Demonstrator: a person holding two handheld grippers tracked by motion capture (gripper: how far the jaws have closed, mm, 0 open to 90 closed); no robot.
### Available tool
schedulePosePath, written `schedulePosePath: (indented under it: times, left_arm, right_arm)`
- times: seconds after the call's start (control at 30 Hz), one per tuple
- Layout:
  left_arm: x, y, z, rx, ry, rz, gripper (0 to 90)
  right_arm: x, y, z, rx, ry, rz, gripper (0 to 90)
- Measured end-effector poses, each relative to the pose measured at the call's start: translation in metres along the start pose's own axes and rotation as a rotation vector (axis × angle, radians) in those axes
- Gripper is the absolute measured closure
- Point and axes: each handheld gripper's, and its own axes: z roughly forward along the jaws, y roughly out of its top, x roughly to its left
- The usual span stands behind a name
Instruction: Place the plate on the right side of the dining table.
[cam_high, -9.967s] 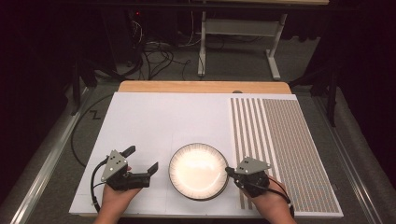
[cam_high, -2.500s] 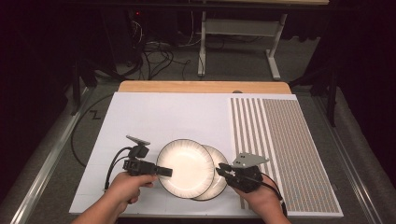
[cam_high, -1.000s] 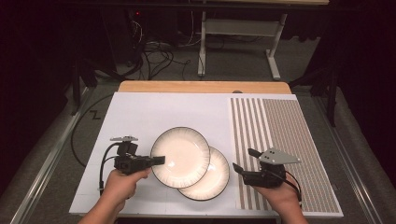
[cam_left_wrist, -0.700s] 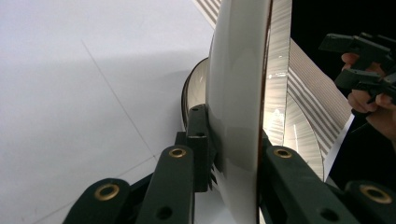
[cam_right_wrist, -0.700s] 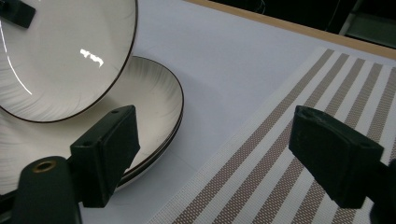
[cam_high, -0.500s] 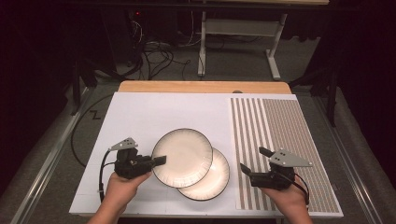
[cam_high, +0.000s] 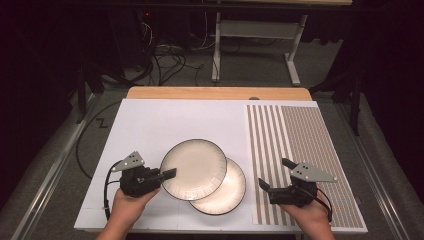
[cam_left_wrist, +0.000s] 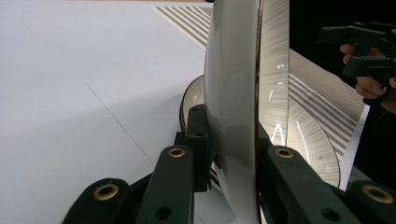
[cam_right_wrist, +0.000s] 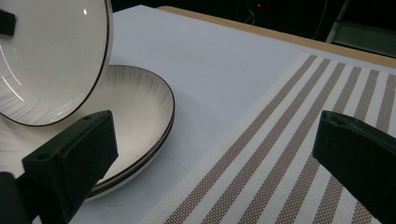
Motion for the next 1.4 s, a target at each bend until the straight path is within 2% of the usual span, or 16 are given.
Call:
schedulePosePath:
  times: [0.3,0.4,0.73,0.87,1.0,1.1,1.4]
  left_arm:
    - [-0.002,-0.001,-0.001,-0.009,0.014,0.027,77.9]
    - [-0.003,-0.002,-0.001,-0.01,0.02,0.032,77.5]
    - [-0.003,-0.003,-0.001,-0.015,0.023,0.042,77.4]
    - [-0.003,-0.003,-0.001,-0.016,0.024,0.041,77.4]
    - [-0.003,-0.003,-0.001,-0.018,0.023,0.045,77.4]
    - [-0.003,-0.003,-0.001,-0.017,0.022,0.044,77.3]
    - [-0.003,-0.003,-0.001,-0.017,0.023,0.046,77.2]
  right_arm:
    - [0.0,0.001,-0.002,-0.021,-0.007,0.002,1.0]
    - [0.001,0.002,-0.001,-0.03,-0.002,-0.017,1.1]
    - [0.022,0.013,0.013,-0.03,0.006,-0.057,1.0]
    - [0.03,0.016,0.022,-0.029,0.031,-0.066,1.0]
    - [0.035,0.021,0.03,-0.023,0.058,-0.054,1.2]
    - [0.041,0.023,0.038,-0.002,0.073,-0.077,1.9]
    - [0.055,0.033,0.059,0.019,0.126,-0.082,6.1]
